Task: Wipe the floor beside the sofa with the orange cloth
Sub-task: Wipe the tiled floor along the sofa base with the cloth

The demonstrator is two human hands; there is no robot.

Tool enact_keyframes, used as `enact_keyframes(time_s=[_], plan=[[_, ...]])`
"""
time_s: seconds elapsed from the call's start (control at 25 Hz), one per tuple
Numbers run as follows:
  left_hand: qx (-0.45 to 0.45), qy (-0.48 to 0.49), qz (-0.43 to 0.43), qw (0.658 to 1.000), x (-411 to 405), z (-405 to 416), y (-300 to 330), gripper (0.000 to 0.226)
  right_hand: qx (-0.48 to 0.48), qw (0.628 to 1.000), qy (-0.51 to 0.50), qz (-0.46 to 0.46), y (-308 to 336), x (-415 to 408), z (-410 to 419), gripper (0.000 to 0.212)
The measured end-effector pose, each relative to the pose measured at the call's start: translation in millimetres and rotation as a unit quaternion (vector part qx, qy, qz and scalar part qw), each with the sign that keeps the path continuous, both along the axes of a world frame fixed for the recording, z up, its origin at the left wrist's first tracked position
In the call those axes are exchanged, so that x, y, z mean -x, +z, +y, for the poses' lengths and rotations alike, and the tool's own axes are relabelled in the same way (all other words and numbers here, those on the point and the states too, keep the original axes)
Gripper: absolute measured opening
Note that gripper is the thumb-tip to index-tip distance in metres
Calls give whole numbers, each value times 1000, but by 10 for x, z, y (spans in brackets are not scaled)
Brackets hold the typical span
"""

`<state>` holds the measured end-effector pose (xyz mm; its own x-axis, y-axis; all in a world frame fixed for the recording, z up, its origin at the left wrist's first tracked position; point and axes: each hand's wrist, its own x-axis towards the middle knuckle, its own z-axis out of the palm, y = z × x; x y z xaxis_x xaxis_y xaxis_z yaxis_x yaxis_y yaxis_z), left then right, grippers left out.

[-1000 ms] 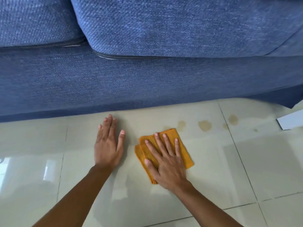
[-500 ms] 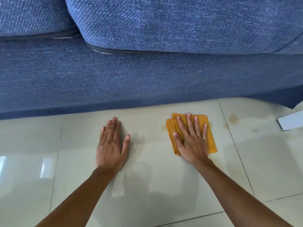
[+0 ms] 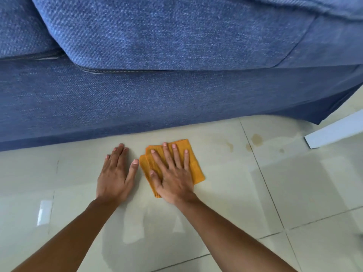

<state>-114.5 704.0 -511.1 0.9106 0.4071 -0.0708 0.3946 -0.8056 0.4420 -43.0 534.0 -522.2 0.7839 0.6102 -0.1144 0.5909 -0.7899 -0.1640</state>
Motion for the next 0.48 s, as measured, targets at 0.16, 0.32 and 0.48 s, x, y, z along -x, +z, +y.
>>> enact_keyframes(time_s=[0.16, 0.32, 0.48], plan=[[-20, -20, 5, 1000, -114, -243, 127, 85, -16, 1000, 11, 1, 11, 144, -469, 64], [1, -24, -6, 1000, -379, -647, 114, 82, -1, 999, -52, -10, -6, 111, -1066, 65], [0, -23, -16, 1000, -583, -909, 44, 79, 24, 992, -125, -15, -17, -91, -1444, 65]])
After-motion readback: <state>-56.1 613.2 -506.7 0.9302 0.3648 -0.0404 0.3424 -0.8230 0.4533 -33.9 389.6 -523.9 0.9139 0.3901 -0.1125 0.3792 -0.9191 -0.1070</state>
